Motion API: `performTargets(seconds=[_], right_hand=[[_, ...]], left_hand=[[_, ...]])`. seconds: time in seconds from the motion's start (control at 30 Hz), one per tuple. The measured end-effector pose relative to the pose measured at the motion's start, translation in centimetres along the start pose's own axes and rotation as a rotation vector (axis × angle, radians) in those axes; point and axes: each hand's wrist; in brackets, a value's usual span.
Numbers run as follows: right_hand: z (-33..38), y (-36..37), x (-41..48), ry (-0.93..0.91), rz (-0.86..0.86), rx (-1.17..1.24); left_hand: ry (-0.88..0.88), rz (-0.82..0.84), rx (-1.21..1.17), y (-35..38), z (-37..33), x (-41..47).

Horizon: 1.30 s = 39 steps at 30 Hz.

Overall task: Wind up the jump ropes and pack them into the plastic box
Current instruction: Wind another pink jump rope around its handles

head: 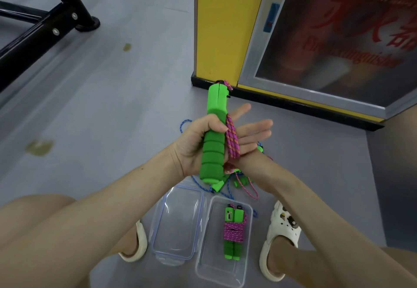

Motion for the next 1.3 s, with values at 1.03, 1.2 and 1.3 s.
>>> performTargets(seconds=[1.03,1.2,1.3], right_hand=[[-0.4,-2.6,1.3,-0.227,-0.158,0.096],[-0.7,-2.3,1.5,-0.148,-0.157,0.338],[-0.6,-2.4,1.2,-0.124,-0.117,0.402]], left_hand=[[-0.427,-0.216,0.56,-0.6,-0.2,-1.4],[-0.324,-0.071,0.418,-0.8,-0.1,-1.5],[-0.281,-0.004,0.292,-0.6,-0.2,-1.2]])
Point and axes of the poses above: each hand's wrist, its own x-axis towards the middle knuckle, its own y-axis out of the palm, z = x × y, and after that the axes turned 3 degrees about z, right-handed
